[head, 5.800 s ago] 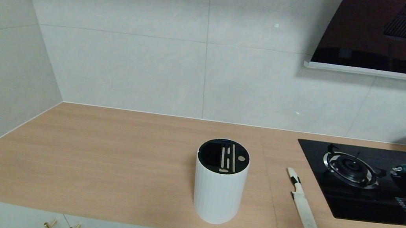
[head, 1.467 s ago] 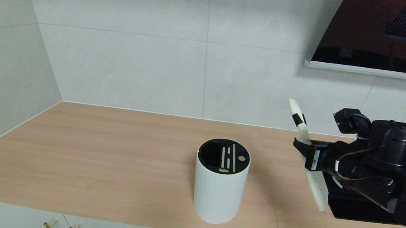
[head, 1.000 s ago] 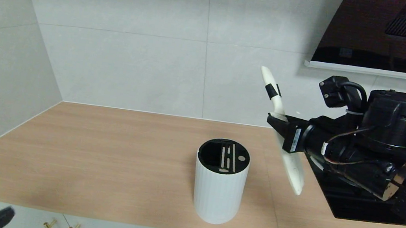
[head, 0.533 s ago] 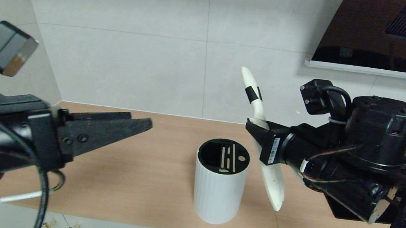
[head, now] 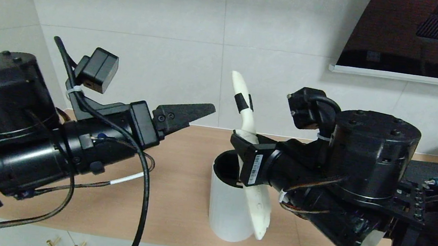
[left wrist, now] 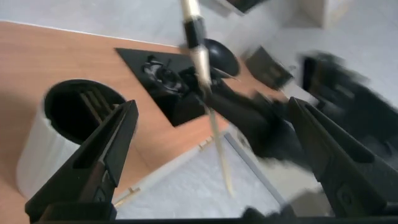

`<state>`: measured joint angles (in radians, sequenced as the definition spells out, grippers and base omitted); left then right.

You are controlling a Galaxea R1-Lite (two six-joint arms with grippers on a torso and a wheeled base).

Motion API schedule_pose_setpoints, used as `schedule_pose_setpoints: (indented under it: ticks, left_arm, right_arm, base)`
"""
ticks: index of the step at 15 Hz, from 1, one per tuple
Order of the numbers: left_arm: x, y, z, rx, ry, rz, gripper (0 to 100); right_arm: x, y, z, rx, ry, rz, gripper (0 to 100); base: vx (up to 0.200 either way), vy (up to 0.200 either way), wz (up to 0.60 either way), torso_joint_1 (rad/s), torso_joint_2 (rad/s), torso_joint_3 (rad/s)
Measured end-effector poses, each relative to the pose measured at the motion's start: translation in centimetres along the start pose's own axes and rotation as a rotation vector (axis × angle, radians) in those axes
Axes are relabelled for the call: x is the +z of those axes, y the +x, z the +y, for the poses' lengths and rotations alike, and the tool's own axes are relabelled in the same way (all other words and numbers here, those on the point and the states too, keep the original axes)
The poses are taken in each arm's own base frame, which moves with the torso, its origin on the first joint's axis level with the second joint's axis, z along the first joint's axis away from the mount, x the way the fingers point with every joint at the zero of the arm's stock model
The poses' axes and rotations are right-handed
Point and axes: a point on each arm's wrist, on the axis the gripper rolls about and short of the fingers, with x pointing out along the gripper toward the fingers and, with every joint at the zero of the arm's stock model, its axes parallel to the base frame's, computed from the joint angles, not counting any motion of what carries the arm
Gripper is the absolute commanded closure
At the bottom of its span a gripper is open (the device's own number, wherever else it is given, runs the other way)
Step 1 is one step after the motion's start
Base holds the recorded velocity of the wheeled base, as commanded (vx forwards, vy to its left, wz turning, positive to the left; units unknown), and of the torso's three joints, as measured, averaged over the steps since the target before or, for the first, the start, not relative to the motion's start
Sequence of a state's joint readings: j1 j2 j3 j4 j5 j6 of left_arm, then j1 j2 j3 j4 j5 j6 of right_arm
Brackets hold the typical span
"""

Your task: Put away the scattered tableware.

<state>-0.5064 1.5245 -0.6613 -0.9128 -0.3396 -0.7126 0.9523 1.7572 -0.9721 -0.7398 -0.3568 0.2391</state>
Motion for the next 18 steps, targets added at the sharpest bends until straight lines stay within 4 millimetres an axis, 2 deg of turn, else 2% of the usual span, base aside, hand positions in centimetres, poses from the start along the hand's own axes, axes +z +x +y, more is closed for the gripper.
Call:
schedule_pose_setpoints:
  ticks: [7, 15, 16, 18]
  left_arm:
    - [-1.0, 1.6, 1.0, 0.021, -0.051, 0.004, 0]
    - [-1.6, 2.3, 1.5, 0.049, -0.057, 0.017, 0]
    - [-1.7, 2.3, 1.6, 0.057, -0.056, 0.014, 100]
    - [-1.7, 2.4, 1.7, 0.060, -0.058, 0.016, 100]
  right_arm:
    - [-2.9, 0.0, 3.4, 0.066, -0.017, 0.037, 100]
    - [-4.4, 0.0, 4.3, 0.082, -0.030, 0.055, 100]
    - [-4.5, -0.1, 4.4, 0.085, -0.032, 0.059, 100]
    - [-4.6, -0.3, 4.5, 0.090, -0.033, 0.063, 100]
  base:
    - [0.000, 0.000, 0.00, 0.000, 0.00, 0.000]
    - [0.000, 0.000, 0.00, 0.000, 0.00, 0.000]
    - [0.000, 0.000, 0.00, 0.000, 0.00, 0.000]
    - [0.000, 0.000, 0.00, 0.000, 0.00, 0.000]
